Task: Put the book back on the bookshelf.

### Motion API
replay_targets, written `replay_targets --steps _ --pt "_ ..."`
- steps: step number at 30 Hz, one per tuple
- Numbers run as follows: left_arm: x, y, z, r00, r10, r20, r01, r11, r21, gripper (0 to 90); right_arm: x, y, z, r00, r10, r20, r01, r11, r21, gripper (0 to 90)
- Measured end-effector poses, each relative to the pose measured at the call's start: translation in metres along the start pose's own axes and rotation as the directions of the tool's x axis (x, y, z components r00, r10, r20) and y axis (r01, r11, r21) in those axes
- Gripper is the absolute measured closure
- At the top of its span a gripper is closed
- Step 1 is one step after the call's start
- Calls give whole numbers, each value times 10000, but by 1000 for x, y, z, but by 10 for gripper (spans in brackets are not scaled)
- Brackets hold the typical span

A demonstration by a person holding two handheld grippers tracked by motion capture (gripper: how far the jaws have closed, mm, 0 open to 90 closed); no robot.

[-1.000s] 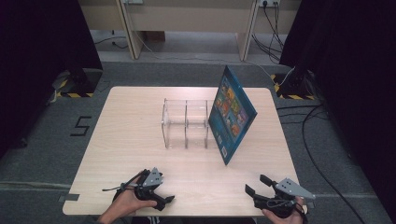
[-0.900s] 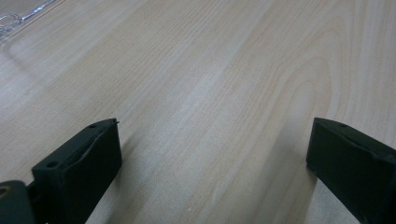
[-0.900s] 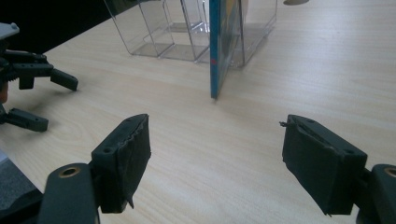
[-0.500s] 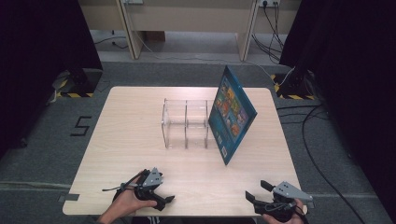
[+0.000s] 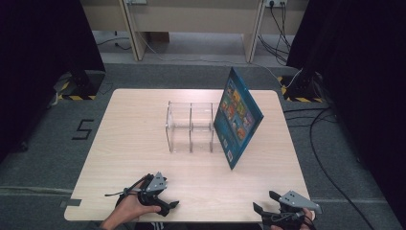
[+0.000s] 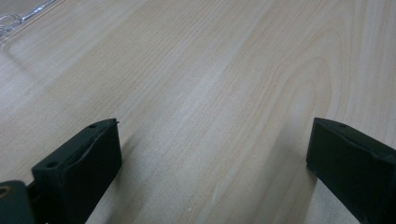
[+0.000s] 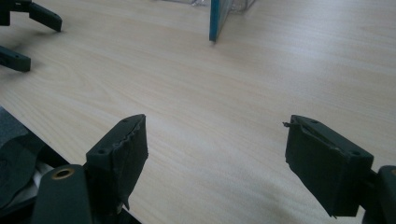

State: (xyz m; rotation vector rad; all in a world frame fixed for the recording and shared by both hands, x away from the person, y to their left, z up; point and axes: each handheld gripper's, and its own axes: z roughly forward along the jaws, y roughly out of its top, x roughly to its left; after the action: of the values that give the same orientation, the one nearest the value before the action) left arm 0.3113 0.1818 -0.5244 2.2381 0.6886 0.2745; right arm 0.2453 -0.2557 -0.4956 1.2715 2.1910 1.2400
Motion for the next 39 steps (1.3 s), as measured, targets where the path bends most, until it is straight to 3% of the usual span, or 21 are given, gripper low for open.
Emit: replay_targets --steps 20,32,39 --pt "0 0 0 10000 -3 1 3 10000 0 22 4 -10 0 9971 -672 366 622 9904 1233 218" --pt "0 0 0 10000 7 6 -7 10000 7 21 6 -16 4 9897 -1332 525 1184 9674 2238 217" --pt "0 0 0 10000 13 9 -13 10000 7 21 6 -16 4 9891 -1375 526 1221 9658 2288 216"
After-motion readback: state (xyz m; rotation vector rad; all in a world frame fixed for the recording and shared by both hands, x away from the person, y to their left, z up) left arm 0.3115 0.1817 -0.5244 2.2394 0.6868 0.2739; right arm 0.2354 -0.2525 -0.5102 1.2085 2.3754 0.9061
